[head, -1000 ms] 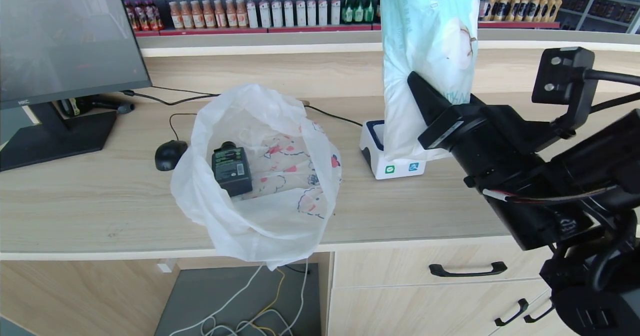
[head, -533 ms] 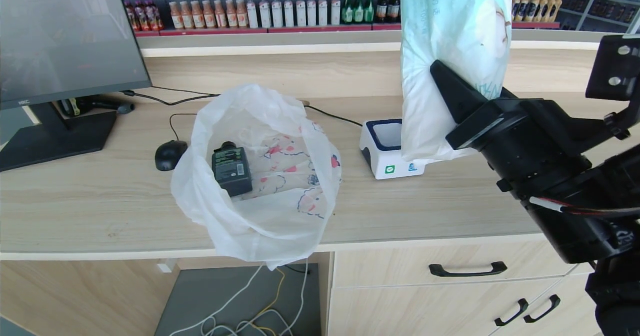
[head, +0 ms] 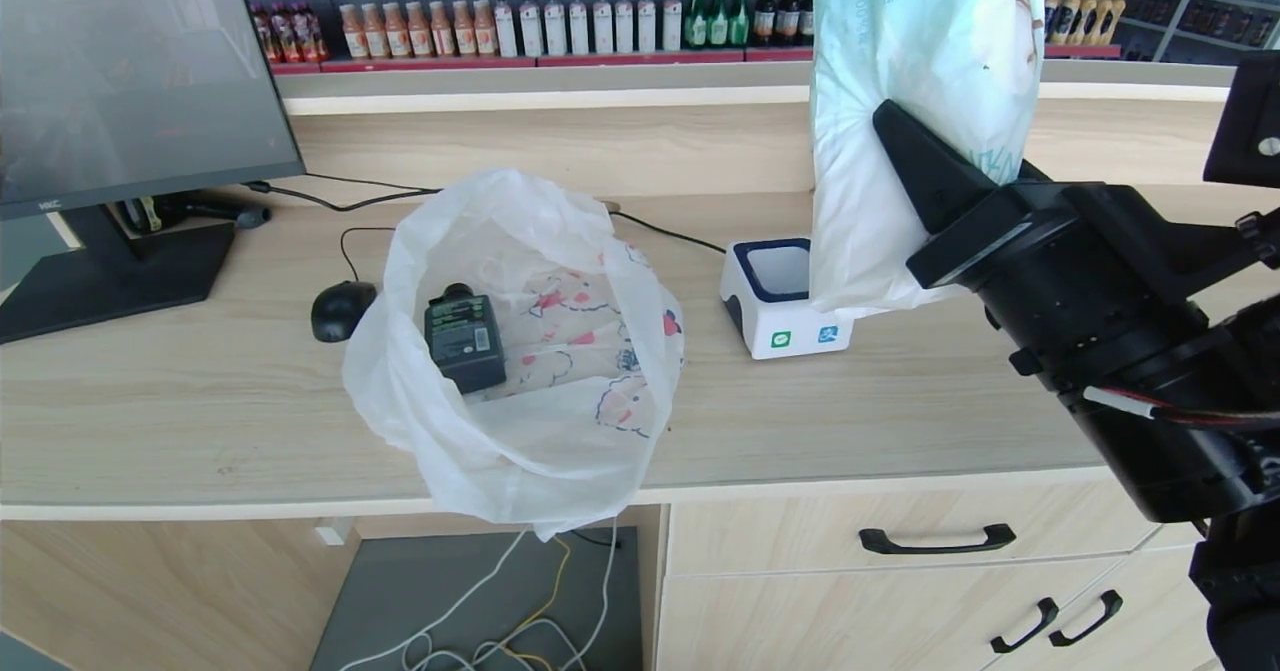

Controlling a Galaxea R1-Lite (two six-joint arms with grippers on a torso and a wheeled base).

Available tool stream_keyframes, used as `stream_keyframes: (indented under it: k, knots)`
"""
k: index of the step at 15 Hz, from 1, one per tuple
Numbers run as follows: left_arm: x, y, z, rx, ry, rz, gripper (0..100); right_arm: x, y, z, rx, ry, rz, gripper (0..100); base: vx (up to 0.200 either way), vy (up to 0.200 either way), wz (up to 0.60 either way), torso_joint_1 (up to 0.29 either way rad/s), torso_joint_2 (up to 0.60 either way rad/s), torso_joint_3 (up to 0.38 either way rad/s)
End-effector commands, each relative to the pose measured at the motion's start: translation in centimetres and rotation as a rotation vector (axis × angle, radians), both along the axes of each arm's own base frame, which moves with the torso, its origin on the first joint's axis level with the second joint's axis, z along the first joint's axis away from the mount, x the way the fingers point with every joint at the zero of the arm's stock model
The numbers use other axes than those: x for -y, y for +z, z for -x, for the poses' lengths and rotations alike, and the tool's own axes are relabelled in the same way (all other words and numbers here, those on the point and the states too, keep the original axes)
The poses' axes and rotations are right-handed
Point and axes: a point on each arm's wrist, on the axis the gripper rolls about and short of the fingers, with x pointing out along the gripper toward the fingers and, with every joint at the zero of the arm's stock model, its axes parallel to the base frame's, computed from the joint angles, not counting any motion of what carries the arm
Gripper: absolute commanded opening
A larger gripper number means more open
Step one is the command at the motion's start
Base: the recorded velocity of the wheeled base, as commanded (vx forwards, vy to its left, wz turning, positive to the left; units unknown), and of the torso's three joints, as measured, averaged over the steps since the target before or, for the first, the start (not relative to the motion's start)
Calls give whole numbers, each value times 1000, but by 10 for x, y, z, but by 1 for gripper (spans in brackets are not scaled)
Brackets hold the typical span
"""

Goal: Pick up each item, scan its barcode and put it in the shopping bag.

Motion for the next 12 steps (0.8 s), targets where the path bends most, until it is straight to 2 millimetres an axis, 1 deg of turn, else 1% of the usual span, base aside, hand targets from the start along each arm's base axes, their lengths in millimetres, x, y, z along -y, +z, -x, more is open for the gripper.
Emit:
stream_keyframes:
  k: [1,7,9,12]
  knots:
    - [0,0,0,0,0,3,100,-2,-2,-3,-5,0,3,0,0,200,0,-2,2,-2]
    - [0,0,0,0,0,3,100,-5,-2,-6,-7,1,3,0,0,200,0,1,4,3]
    - [0,0,0,0,0,3,100,-7,-6,-9,-17,1,11,0,0,200,0,5,2,2]
    - [0,0,0,0,0,-1,100,-10,-8,-12,-21,3,17,0,0,0,0,0,0,0]
